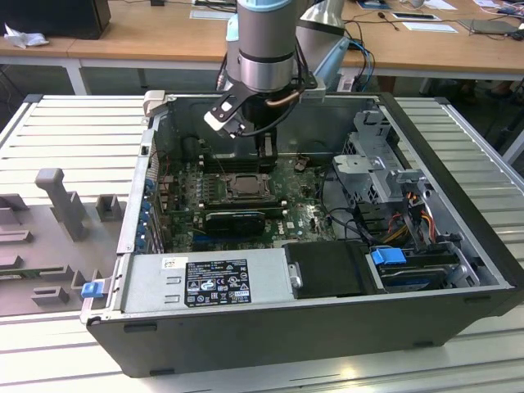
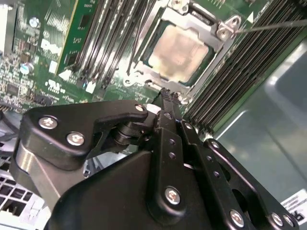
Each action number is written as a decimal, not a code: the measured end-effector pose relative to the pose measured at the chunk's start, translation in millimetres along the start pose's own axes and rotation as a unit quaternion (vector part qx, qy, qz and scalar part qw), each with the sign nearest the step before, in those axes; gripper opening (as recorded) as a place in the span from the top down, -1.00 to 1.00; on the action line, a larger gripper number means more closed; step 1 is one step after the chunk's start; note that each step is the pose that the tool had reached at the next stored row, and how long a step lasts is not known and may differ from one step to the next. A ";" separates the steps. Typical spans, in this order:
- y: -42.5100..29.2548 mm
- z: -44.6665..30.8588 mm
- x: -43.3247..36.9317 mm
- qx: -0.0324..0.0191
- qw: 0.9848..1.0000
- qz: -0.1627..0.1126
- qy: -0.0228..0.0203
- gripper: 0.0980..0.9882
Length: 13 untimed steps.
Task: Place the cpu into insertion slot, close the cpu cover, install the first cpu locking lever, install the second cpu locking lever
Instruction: 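Close the cpu cover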
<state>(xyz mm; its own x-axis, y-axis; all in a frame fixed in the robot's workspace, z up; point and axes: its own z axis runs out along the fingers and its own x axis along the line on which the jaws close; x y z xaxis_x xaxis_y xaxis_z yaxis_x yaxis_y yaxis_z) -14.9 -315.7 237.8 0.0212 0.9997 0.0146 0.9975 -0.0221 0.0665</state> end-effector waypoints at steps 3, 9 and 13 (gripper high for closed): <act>-2.3 1.4 -0.1 0.000 1.000 0.000 0.000 0.98; -8.6 5.9 -0.1 0.000 1.000 0.000 0.000 0.98; -12.3 11.5 -0.2 0.000 1.000 0.000 0.000 0.98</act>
<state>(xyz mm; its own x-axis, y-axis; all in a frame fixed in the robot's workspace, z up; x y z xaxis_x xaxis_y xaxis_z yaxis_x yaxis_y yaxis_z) -26.4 -315.5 225.5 0.0213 0.9997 0.0143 0.9975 -0.0222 0.0664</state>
